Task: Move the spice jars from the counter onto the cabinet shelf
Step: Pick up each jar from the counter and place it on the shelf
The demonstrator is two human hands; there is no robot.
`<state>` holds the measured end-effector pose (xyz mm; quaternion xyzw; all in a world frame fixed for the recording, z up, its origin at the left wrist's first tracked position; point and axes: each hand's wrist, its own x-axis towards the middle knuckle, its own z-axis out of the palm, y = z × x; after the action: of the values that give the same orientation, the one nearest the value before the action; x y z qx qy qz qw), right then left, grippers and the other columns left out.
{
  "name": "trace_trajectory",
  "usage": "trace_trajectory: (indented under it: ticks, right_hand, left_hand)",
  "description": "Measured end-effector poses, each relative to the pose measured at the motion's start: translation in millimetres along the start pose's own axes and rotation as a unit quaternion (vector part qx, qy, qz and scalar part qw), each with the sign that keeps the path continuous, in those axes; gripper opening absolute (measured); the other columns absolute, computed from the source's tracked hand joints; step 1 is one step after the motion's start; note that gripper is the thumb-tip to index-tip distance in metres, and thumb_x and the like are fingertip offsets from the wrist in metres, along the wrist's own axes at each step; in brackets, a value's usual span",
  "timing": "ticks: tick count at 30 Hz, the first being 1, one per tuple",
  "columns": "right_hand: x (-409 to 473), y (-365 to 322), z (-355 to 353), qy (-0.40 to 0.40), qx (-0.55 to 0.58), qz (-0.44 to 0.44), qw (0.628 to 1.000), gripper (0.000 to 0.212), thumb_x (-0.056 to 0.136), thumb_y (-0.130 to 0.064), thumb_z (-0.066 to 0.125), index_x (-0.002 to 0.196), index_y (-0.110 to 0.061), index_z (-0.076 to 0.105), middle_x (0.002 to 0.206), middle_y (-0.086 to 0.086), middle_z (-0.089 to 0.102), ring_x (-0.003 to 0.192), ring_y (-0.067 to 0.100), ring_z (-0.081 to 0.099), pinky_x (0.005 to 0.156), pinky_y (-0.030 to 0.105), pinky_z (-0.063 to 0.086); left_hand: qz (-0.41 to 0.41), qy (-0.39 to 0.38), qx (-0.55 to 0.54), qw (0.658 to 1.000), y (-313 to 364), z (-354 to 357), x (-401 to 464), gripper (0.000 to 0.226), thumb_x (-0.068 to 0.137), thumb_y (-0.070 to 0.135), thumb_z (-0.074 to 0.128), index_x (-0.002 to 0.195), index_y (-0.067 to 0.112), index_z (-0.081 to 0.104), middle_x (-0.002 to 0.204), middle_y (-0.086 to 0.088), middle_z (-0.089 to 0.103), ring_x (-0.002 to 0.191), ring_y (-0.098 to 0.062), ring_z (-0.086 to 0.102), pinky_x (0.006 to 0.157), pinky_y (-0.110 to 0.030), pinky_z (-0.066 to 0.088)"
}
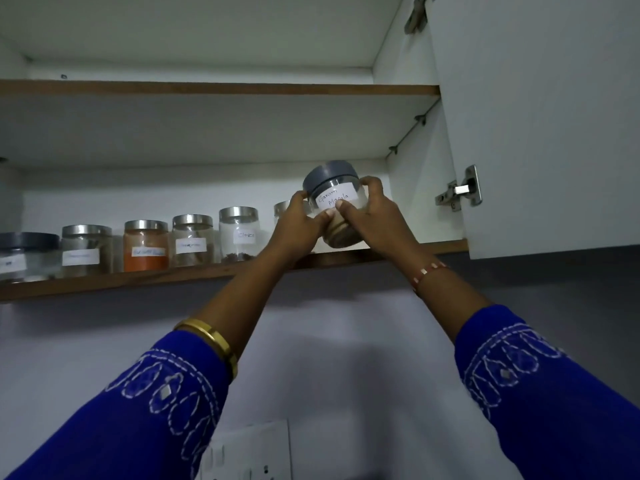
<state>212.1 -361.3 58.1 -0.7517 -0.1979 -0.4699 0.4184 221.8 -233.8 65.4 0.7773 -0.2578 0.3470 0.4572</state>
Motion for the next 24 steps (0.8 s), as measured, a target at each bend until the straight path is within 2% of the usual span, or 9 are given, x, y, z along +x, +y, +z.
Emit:
trace_trajectory:
  ticks: [2, 4, 8, 12, 16, 20, 22, 24]
  right_hand:
    - [4, 9, 2, -0.014, -0.007, -0.005, 1.000, 0.052, 0.093, -0.032, 0.051, 0.136, -0.010, 0.031, 0.123, 0.017, 0.058, 0.100, 0.026, 0.056, 0.077, 0.026, 0.040]
    - [6, 20, 6, -0.029, -0.014, 0.004, 0.999, 0.053, 0.094, -0.033, 0.051, 0.136, -0.010, 0.029, 0.123, 0.018, 0.057, 0.102, 0.028, 0.057, 0.077, 0.026, 0.040]
    - [10, 41, 17, -0.052, -0.069, 0.038, 0.995, 0.053, 0.092, -0.031, 0.053, 0.132, -0.005, 0.031, 0.121, 0.019, 0.059, 0.107, 0.033, 0.058, 0.076, 0.029, 0.041]
    - [17, 48, 30, -0.023, -0.170, 0.031, 0.985, 0.044, 0.086, -0.014, 0.060, 0.123, 0.000, 0.041, 0.119, 0.020, 0.058, 0.107, 0.034, 0.057, 0.077, 0.031, 0.043]
    - [33, 48, 33, -0.070, -0.202, 0.051, 0.976, 0.039, 0.085, -0.005, 0.056, 0.123, 0.000, 0.050, 0.122, 0.019, 0.058, 0.112, 0.032, 0.056, 0.085, 0.031, 0.045]
    - [49, 48, 35, -0.186, -0.255, 0.088, 0.945, 0.033, 0.091, -0.007, 0.046, 0.122, 0.000, 0.054, 0.125, 0.018, 0.058, 0.112, 0.030, 0.056, 0.085, 0.029, 0.042]
    - [55, 48, 36, -0.228, -0.252, 0.099, 0.935, 0.033, 0.092, -0.006, 0.044, 0.123, -0.002, 0.053, 0.125, 0.018, 0.058, 0.103, 0.029, 0.056, 0.080, 0.029, 0.039]
    - [57, 49, 35, -0.241, -0.243, 0.103, 0.934, 0.032, 0.091, -0.005, 0.043, 0.122, -0.002, 0.052, 0.123, 0.018, 0.058, 0.091, 0.025, 0.051, 0.076, 0.028, 0.036]
  left_hand:
    - [0.014, 0.002, 0.020, 1.000, -4, 6, 6, 0.049, 0.093, 0.020, 0.053, 0.137, 0.012, 0.035, 0.116, -0.010, 0.058, 0.097, -0.027, 0.061, 0.077, -0.031, 0.050]
    - [0.023, 0.000, 0.035, 0.999, -10, 10, 9, 0.050, 0.093, 0.018, 0.053, 0.138, 0.012, 0.034, 0.118, -0.005, 0.054, 0.102, -0.028, 0.061, 0.089, -0.037, 0.051]
    - [0.018, -0.017, 0.124, 0.992, -25, 17, 18, 0.065, 0.089, 0.015, 0.057, 0.145, 0.015, 0.024, 0.126, -0.016, 0.058, 0.106, -0.027, 0.060, 0.089, -0.031, 0.045]
    - [-0.043, -0.111, 0.259, 0.959, -24, 23, 37, 0.083, 0.089, 0.011, 0.055, 0.150, 0.015, -0.001, 0.145, -0.018, 0.042, 0.129, -0.030, 0.044, 0.103, -0.033, 0.036]
    - [-0.084, -0.184, 0.315, 0.927, -21, 25, 53, 0.074, 0.093, 0.011, 0.045, 0.150, 0.020, -0.002, 0.156, -0.013, 0.019, 0.140, -0.030, 0.028, 0.111, -0.035, 0.028]
    - [-0.114, -0.227, 0.346, 0.903, -26, 31, 64, 0.064, 0.095, 0.011, 0.039, 0.150, 0.019, 0.007, 0.151, -0.014, 0.029, 0.132, -0.029, 0.038, 0.106, -0.036, 0.034]
    - [-0.117, -0.233, 0.359, 0.896, -27, 34, 67, 0.060, 0.096, 0.011, 0.038, 0.149, 0.015, 0.012, 0.148, -0.015, 0.035, 0.120, -0.026, 0.044, 0.104, -0.035, 0.035]
    - [-0.111, -0.231, 0.367, 0.894, -26, 36, 66, 0.054, 0.096, 0.009, 0.038, 0.147, 0.010, 0.020, 0.144, -0.016, 0.040, 0.104, -0.021, 0.043, 0.102, -0.034, 0.036]
